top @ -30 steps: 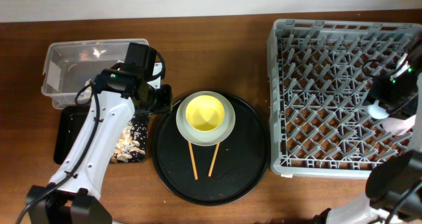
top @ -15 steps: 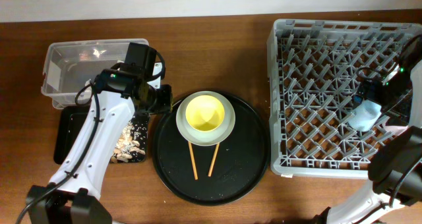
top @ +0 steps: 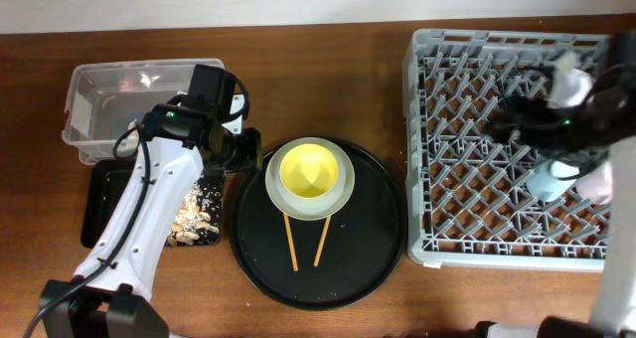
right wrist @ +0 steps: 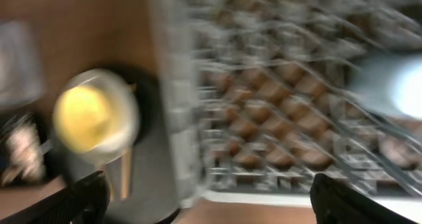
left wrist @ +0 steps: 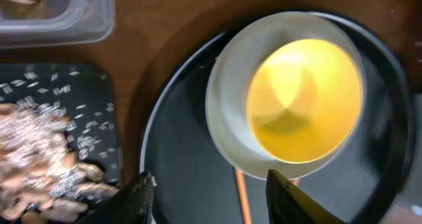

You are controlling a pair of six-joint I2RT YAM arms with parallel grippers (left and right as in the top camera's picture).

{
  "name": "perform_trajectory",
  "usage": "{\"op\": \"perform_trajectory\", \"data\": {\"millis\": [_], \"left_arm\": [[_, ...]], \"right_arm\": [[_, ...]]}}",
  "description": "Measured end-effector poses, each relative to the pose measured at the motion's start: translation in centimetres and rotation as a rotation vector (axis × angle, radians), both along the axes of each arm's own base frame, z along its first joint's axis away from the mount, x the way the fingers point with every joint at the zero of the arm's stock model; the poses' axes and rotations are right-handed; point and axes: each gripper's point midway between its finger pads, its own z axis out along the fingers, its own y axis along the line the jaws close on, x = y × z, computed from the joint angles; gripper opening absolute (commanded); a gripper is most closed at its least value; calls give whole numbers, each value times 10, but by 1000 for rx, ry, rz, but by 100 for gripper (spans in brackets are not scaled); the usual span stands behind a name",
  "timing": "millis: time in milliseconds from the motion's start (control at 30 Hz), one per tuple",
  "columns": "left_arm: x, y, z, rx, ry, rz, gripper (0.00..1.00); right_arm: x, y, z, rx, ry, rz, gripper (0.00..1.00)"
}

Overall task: Sort waste into correct bins and load items into the dishwasher rack
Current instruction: 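Place the blue cup upside down in the rack with the right gripper, then grasp the yellow bowl with the right gripper and place it in the rack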

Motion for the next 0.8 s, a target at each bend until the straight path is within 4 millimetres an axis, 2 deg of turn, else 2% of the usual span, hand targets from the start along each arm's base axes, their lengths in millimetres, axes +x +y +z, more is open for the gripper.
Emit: {"op": "perform_trajectory", "data": {"millis": [67, 167, 267, 300, 400, 467, 533, 633, 733, 800], "left_arm": [[-6, 10, -3, 45, 30, 42, 64], [-19, 37, -8, 132, 92, 187, 75], [-24, 62, -9, 165, 124, 285, 84], [-25, 72, -9, 174, 133, 319, 85], [-29, 86, -10, 184, 153, 367, 86], [-29, 92, -10, 189, 154, 385, 86], [-29, 92, -10, 190, 154, 386, 87], [-29, 93, -10, 193, 153, 387, 87], [-29, 93, -10, 194, 153, 386, 87], [-29, 93, -9, 193, 152, 387, 87]], "right_arm": [[0, 39, 5, 28, -25, 123, 99], [8, 98, -6, 50, -13, 311, 93], [15, 157, -29, 57, 20, 470, 87], [18, 182, -47, 55, 62, 509, 85], [23, 212, -81, 16, 133, 518, 76], [26, 232, -124, -29, 234, 498, 69], [27, 241, -147, -43, 288, 473, 64], [30, 248, -196, -67, 397, 404, 51], [35, 250, -224, -76, 438, 361, 29], [39, 252, -228, -71, 434, 346, 24]]}}
